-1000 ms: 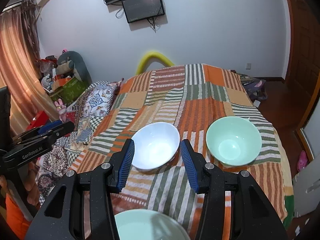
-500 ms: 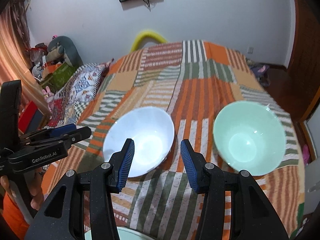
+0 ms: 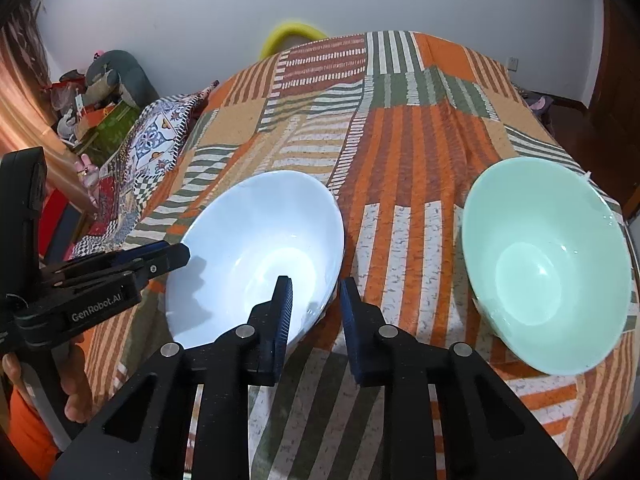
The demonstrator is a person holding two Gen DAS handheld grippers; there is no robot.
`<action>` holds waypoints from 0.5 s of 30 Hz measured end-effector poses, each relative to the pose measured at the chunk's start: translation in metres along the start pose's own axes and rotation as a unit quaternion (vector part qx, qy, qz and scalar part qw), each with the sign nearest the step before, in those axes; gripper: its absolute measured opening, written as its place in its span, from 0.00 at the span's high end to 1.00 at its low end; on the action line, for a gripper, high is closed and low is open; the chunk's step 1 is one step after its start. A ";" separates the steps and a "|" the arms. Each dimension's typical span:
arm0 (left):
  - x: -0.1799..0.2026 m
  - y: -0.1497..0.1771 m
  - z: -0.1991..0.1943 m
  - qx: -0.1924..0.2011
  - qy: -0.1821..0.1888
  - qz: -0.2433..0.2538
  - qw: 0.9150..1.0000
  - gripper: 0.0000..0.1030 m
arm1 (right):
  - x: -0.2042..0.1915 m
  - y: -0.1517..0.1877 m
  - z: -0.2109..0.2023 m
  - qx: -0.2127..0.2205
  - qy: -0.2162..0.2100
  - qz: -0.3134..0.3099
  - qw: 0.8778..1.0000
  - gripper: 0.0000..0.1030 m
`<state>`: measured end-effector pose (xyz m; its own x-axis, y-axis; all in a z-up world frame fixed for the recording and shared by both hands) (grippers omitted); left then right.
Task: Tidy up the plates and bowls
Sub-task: 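Reach both tools to the white bowl with black dots and close on its rim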
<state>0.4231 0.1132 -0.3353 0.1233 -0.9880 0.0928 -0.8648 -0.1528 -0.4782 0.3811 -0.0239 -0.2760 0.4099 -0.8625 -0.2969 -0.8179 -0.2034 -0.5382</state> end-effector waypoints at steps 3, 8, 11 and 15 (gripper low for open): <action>0.003 0.003 0.007 -0.012 0.005 0.003 1.000 0.85 | 0.000 0.000 0.005 -0.002 0.003 0.000 1.000 0.80; 0.007 0.006 0.010 -0.015 0.008 0.009 1.000 0.89 | 0.001 -0.001 0.007 0.000 0.010 -0.003 1.000 0.83; 0.008 0.007 0.007 -0.016 0.009 0.007 1.000 0.89 | 0.001 0.000 0.007 -0.003 0.010 0.000 1.000 0.83; 0.009 0.010 0.001 -0.015 0.008 0.009 1.000 0.89 | 0.000 0.002 0.005 -0.006 0.017 -0.003 1.000 0.83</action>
<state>0.4162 0.1028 -0.3398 0.0997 -0.9902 0.0980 -0.8814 -0.1336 -0.4531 0.3815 -0.0215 -0.2809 0.4011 -0.8761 -0.2674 -0.8205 -0.2139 -0.5301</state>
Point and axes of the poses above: each gripper's, at about its wrist camera, not at the fingertips, and z roughly the way its jaws point, x to its right, y to its underside, the point moved 10 cm from there along z, roughly the way its jaws point, and after that the axes turned 5 degrees about -y, right-handed, at the moved point
